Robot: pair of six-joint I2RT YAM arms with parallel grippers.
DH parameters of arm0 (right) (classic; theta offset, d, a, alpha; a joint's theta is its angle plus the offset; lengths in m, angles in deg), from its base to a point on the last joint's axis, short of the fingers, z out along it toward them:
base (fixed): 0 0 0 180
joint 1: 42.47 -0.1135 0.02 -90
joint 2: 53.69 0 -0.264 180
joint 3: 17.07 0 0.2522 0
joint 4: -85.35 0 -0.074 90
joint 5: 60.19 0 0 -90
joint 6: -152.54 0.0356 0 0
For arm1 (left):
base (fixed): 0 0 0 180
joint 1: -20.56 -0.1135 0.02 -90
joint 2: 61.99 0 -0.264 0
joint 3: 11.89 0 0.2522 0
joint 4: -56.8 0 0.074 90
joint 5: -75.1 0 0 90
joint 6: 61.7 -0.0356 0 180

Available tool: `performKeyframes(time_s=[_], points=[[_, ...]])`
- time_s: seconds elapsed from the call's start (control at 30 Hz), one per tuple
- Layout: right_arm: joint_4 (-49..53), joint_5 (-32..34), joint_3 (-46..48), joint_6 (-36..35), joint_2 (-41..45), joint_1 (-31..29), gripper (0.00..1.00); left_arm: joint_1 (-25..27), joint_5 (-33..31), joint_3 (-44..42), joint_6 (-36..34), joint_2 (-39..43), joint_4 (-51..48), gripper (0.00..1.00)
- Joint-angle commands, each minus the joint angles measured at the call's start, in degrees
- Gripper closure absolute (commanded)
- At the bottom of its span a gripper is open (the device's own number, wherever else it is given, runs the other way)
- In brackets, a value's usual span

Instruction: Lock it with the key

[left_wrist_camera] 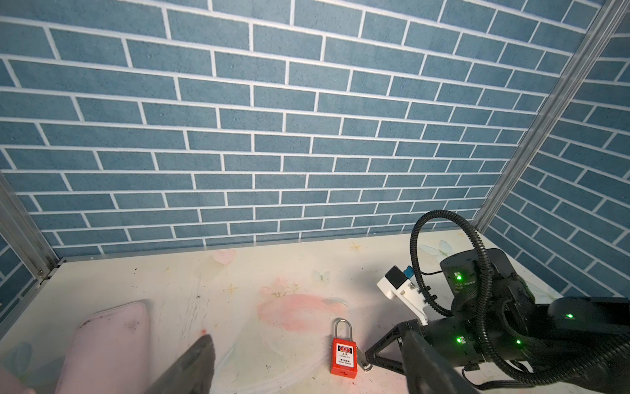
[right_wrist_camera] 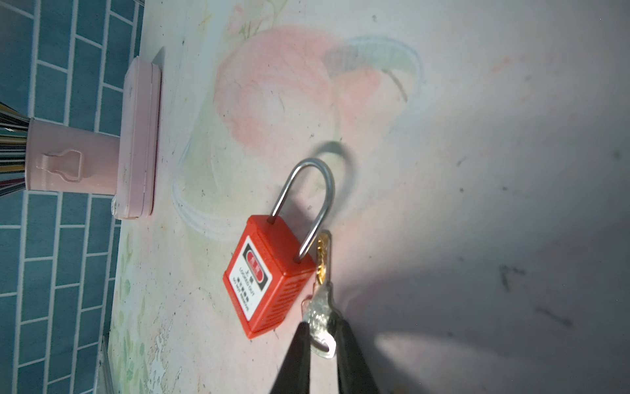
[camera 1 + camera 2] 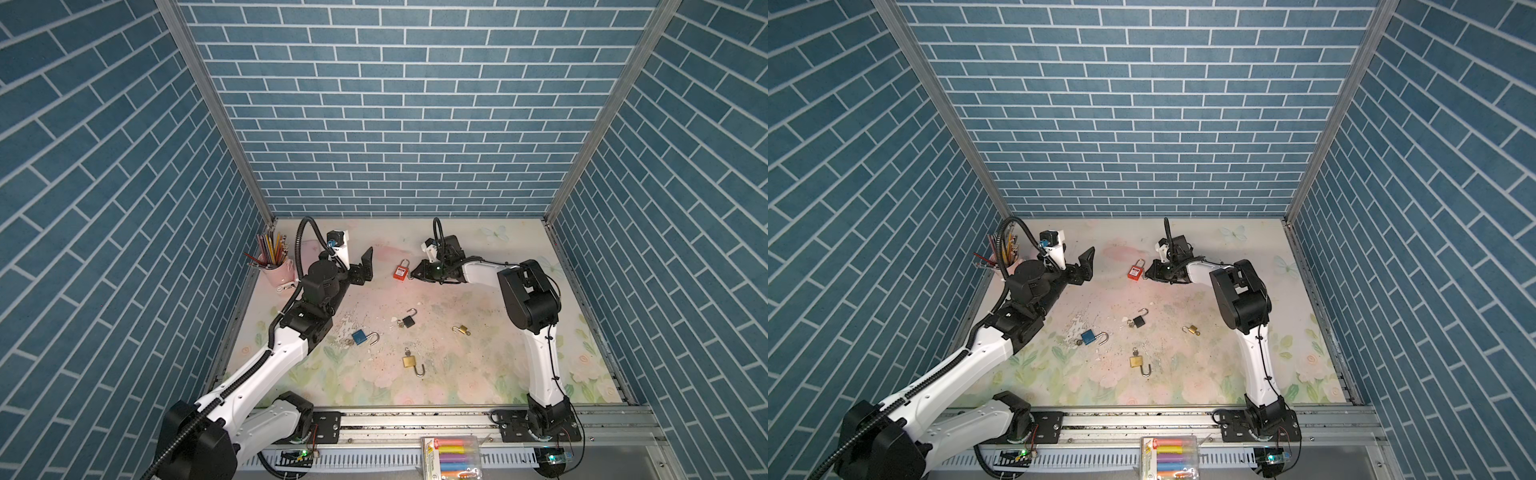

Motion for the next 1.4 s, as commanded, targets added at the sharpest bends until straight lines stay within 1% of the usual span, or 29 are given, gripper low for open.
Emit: performKeyframes(time_s=[0.0,0.2,0.27,0.4,0.53,0.6,0.67,0.8,0.83,0.9,0.93,1.0,1.1,1.2,1.3,1.37], points=[[0.7,-0.8,-1.2,1.3,-1.5,0.2,0.82,-0.2,0.5,-0.2,0.3,0.0,1.1,0.14],[0.4,-0.4,-0.9,0.9,-0.7,0.2,0.82,-0.2,0.1,-0.3,0.6,-0.5,1.1,0.14],[0.1,-0.3,-0.4,0.3,0.7,0.2,0.81,-0.3,-0.1,-0.2,0.7,-0.6,0.9,0.14],[-1.8,-1.4,2.7,-3.0,7.0,0.2,0.70,-0.5,-3.0,0.7,1.1,-0.3,-0.6,0.14],[-2.7,0.8,8.8,-7.9,17.4,0.3,0.57,-0.5,-8.4,0.4,5.4,0.6,-2.5,0.14],[-3.3,2.2,12.3,-9.4,22.5,0.2,0.52,-0.7,-9.6,0.3,8.1,0.7,-3.5,0.14],[-4.4,3.6,16.8,-10.5,28.2,0.2,0.48,-0.7,-7.7,1.8,8.7,0.0,-6.2,0.14],[-6.2,6.5,26.2,-9.9,39.0,0.1,0.39,-0.6,-1.0,5.9,7.4,-2.0,-12.9,0.14],[-6.3,7.1,28.4,-9.5,41.7,0.2,0.32,-0.5,0.5,6.6,7.4,-2.1,-14.6,0.14],[-6.1,7.8,31.9,-8.7,46.2,0.1,0.26,-0.1,3.2,7.9,6.8,-2.6,-17.8,0.14],[-5.7,8.0,33.4,-8.4,48.2,0.1,0.17,0.3,3.9,8.6,6.9,-2.8,-19.7,0.14],[-4.9,8.1,36.4,-7.9,51.9,0.1,0.14,1.9,5.4,10.4,6.1,-3.6,-24.1,0.14],[-4.5,9.0,40.8,-7.1,56.3,0.1,0.13,6.7,2.6,12.2,5.5,-5.5,-30.6,0.14],[-5.7,11.6,45.5,-5.3,60.3,0.1,0.13,11.9,0.1,13.1,6.2,-8.6,-35.9,0.14],[-8.0,13.4,49.6,-2.8,63.1,0.1,0.16,15.2,1.4,12.0,7.6,-11.9,-38.5,0.14],[-11.6,12.2,52.8,-2.6,64.5,-0.1,0.19,16.6,4.5,10.2,8.0,-13.4,-38.0,0.14]])
